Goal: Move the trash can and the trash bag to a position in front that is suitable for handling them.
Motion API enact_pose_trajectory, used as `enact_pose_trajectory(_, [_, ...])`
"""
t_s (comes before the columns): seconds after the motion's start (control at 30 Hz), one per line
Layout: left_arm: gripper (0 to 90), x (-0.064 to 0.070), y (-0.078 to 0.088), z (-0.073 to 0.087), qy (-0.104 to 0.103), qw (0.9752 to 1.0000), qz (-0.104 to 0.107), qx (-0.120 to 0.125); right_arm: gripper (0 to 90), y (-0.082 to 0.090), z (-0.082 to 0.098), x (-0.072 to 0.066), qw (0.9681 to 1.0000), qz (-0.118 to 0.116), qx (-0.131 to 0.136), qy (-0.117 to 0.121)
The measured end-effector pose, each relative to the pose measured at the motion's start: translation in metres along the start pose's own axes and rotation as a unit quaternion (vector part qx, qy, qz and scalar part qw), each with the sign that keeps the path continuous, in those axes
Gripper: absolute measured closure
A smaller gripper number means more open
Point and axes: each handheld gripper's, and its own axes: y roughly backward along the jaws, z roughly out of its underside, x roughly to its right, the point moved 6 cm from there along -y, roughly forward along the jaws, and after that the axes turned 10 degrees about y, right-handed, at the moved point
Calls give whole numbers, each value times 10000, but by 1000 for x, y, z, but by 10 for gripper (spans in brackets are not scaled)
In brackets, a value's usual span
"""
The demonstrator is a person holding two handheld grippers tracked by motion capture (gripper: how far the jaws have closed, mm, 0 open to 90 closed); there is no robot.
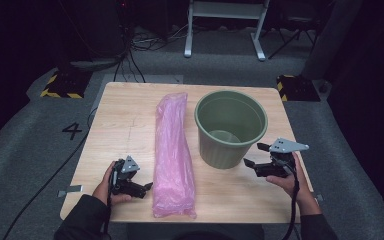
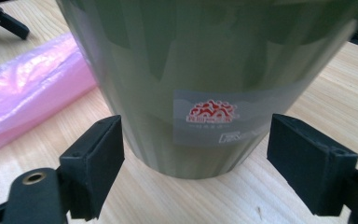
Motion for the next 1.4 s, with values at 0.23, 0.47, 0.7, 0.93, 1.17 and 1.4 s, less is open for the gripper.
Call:
enact_pose_trajectory(0.23, [5, 0, 0, 0, 0, 10000, 5, -2, 172, -15, -4, 2, 10000, 31, 2, 54])
enact_pose_trajectory(0.47, [5, 1, 0, 0, 5, 10000, 26, 2, 172, -33, -7, 7, 10000, 70, -18, -24])
enact_pose_trajectory(0.7, [4, 1, 0, 0, -23, 10000, 23, 3, 174, -52, -12, 7, 10000, 51, -14, 15])
enact_pose_trajectory(0.93, [4, 2, 0, 0, -9, 10000, 19, -4, 175, -66, -20, 5, 10000, 38, 7, 5])
enact_pose_trajectory(1.17, [4, 4, 0, 1, -10, 10000, 34, -3, 182, -80, -25, 4, 9999, 84, -116, 3])
enact_pose_trajectory(1.4, [5, 8, 2, 3, -31, 10000, -1, 10, 198, -94, -27, 0, 9998, 60, -175, 20])
